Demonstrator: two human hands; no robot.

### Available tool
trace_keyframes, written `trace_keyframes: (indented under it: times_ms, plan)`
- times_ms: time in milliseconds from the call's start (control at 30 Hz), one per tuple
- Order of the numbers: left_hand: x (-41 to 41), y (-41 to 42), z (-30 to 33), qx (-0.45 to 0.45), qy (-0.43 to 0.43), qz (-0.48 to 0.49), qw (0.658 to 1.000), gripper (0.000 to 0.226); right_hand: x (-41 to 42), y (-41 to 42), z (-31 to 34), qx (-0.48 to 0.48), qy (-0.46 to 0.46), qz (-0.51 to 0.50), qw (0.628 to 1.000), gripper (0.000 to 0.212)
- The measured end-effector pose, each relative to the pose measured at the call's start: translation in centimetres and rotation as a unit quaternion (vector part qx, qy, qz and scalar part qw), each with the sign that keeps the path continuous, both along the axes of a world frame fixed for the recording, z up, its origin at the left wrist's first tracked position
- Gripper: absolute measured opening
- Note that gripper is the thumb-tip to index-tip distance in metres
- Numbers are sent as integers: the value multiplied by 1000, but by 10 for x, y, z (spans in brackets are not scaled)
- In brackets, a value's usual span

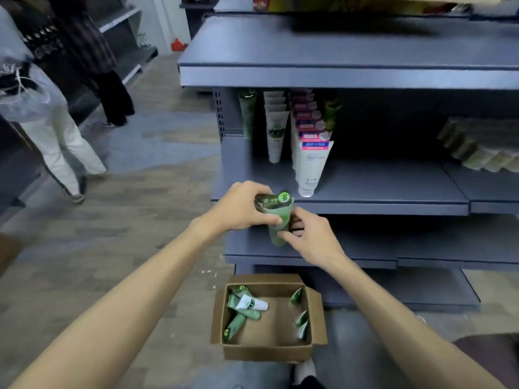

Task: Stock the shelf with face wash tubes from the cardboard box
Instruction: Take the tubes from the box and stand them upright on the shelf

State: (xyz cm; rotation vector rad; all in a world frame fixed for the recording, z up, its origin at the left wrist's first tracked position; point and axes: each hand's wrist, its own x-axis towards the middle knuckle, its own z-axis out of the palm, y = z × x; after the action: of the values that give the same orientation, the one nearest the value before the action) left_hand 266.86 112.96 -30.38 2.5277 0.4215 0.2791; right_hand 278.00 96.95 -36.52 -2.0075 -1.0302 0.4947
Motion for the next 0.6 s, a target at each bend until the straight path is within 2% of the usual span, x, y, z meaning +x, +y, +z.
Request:
trace_keyframes:
  times_ms: [167, 267, 333, 433, 500, 600]
  plan:
    - [-21, 18, -30, -101, -74, 68, 990, 43, -15, 28, 5, 10, 4, -11, 1000, 32]
    - [-23, 37, -40, -144, -135, 119, 973, 36, -17, 61, 7, 17, -8, -17, 1000, 27]
    - [-18, 53, -43, -141, -161, 136, 967, 26, -14, 86, 4, 28, -10, -22, 999, 23]
    - [-1, 87, -50, -90, -162, 170, 968, 16, -1, 122, -3, 40, -16, -28, 999, 22]
    - [11, 111, -54, -76, -163, 195, 964, 26, 7, 139, -8, 51, -8, -31, 998, 26]
    - [27, 137, -60, -124, -157, 195, 960, 37, 14, 150, -20, 74, 18, -43, 996, 24]
